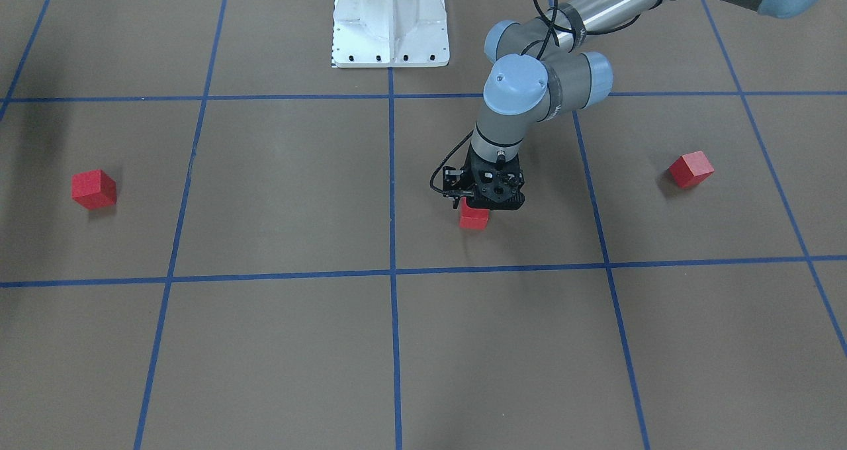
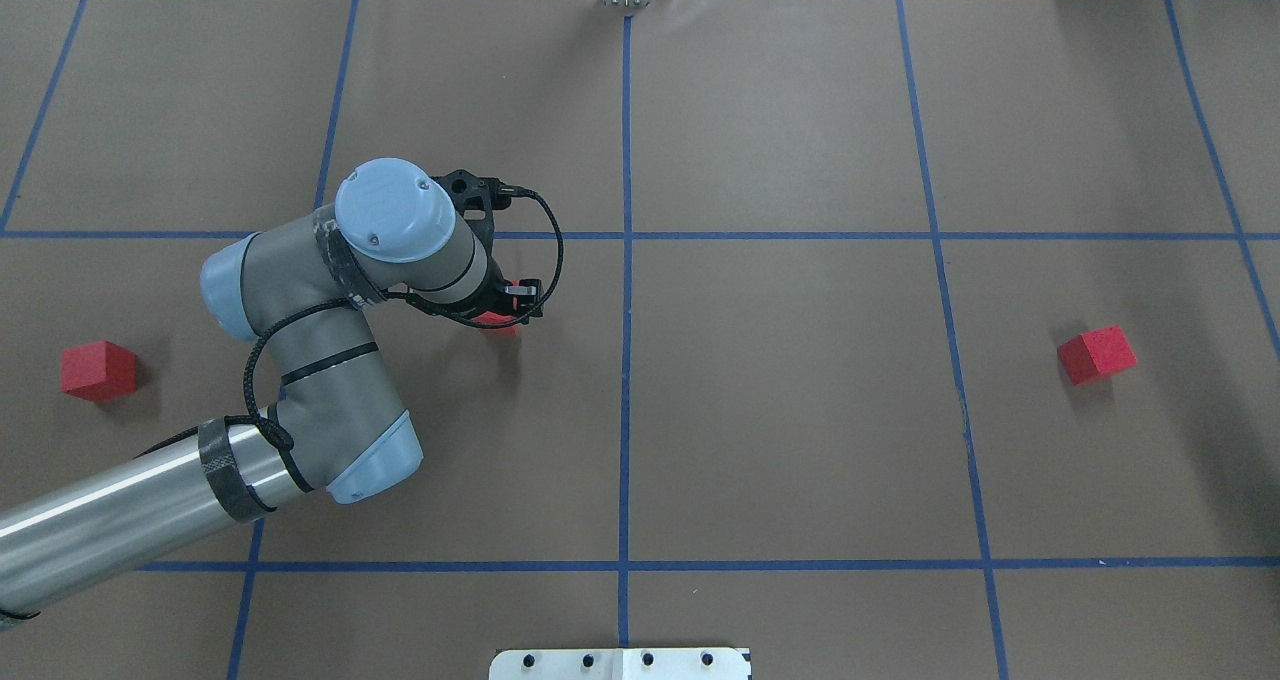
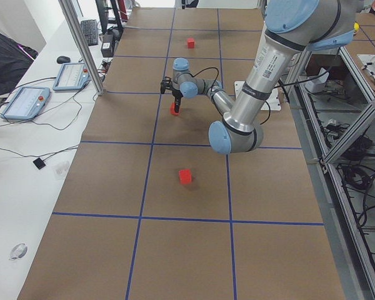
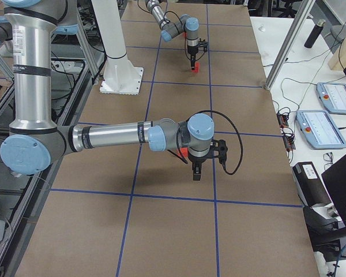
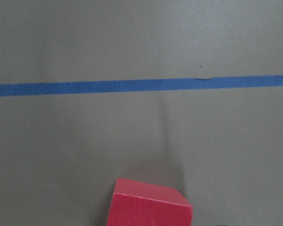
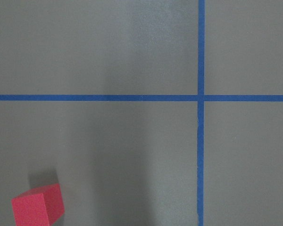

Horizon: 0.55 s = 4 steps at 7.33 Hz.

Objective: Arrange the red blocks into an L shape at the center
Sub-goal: 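Lower the left gripper and close it on the red cube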

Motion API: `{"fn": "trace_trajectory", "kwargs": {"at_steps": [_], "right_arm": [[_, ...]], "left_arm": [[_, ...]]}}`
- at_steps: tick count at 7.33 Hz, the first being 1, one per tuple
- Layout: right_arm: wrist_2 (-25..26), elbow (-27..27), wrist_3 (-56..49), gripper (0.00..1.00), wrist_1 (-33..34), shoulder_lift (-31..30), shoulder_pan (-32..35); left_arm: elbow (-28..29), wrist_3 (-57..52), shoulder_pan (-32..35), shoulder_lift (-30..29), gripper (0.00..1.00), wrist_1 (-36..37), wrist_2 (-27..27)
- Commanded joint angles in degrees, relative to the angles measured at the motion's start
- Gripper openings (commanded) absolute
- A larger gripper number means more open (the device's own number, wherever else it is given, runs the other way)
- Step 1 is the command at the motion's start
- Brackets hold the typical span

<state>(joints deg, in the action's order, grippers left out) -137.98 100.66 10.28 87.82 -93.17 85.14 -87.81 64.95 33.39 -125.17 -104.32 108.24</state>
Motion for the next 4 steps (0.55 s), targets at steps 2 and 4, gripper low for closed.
{"fn": "trace_trajectory", "kwargs": {"at_steps": [2, 4], "right_arm": [[-1.2, 0.5, 0.0, 1.0, 0.0, 0.0, 0.0], [-1.2, 0.5, 0.1, 1.0, 0.2, 0.4, 0.0]], "left_arm": [[-0.7, 0.1, 0.1, -0.2, 0.28, 0.3, 0.1], [-4.4, 0.1, 1.3, -0.9, 0.0, 5.2, 0.1]]}}
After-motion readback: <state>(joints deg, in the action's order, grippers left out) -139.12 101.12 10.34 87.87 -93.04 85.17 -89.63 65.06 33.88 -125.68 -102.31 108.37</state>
